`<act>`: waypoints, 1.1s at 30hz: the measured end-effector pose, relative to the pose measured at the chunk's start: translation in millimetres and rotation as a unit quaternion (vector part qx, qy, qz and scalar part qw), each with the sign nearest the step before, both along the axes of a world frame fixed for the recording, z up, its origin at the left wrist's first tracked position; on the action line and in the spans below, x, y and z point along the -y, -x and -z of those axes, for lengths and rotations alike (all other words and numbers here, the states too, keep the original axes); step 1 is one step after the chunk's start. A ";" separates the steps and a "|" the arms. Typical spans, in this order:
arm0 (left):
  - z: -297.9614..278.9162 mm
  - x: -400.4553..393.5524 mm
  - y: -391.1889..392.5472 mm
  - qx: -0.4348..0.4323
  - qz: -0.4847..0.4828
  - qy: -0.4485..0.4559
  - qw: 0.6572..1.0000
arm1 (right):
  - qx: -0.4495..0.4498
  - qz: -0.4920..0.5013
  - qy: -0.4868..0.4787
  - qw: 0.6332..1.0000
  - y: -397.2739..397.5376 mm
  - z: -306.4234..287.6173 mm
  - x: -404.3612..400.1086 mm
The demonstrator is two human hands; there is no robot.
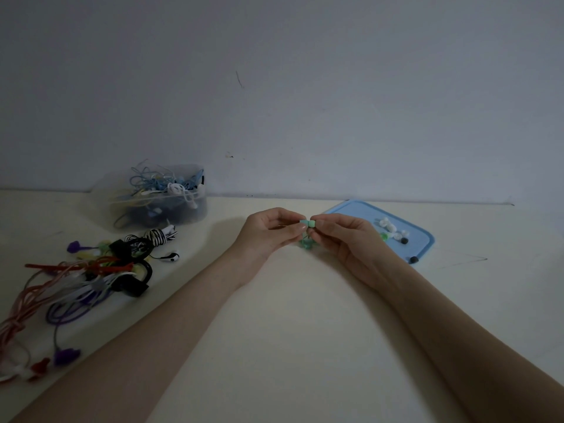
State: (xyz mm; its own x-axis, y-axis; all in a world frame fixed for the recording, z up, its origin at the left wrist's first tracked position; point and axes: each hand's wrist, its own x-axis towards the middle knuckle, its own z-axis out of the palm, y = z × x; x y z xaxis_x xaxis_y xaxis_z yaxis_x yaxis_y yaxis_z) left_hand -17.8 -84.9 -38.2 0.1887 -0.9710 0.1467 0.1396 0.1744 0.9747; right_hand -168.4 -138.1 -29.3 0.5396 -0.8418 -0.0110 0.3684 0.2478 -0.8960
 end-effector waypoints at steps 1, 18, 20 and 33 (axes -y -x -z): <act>0.0 0.0 0.4 0.004 -0.002 0.002 1.000 | 0.000 0.003 0.001 1.000 -0.2 0.1 0.0; -1.1 -1.1 -1.9 0.002 0.025 -0.008 1.000 | -0.018 -0.019 0.014 1.000 2.5 0.0 0.3; -1.2 -1.2 -1.9 -0.001 0.026 -0.010 1.000 | -0.023 -0.022 0.020 0.999 2.3 -0.1 0.7; 0.7 -2.4 -4.1 0.089 0.016 0.004 0.996 | -0.058 -0.034 0.042 0.997 3.7 1.4 2.2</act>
State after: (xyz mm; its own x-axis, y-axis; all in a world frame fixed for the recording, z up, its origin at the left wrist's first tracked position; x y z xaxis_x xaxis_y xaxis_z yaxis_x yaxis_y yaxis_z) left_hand -13.6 -82.5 -38.9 0.1274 -0.9748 0.1832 -0.0303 0.1808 0.9831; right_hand -172.1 -140.3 -30.7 0.5954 -0.8034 -0.0075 0.2451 0.1906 -0.9506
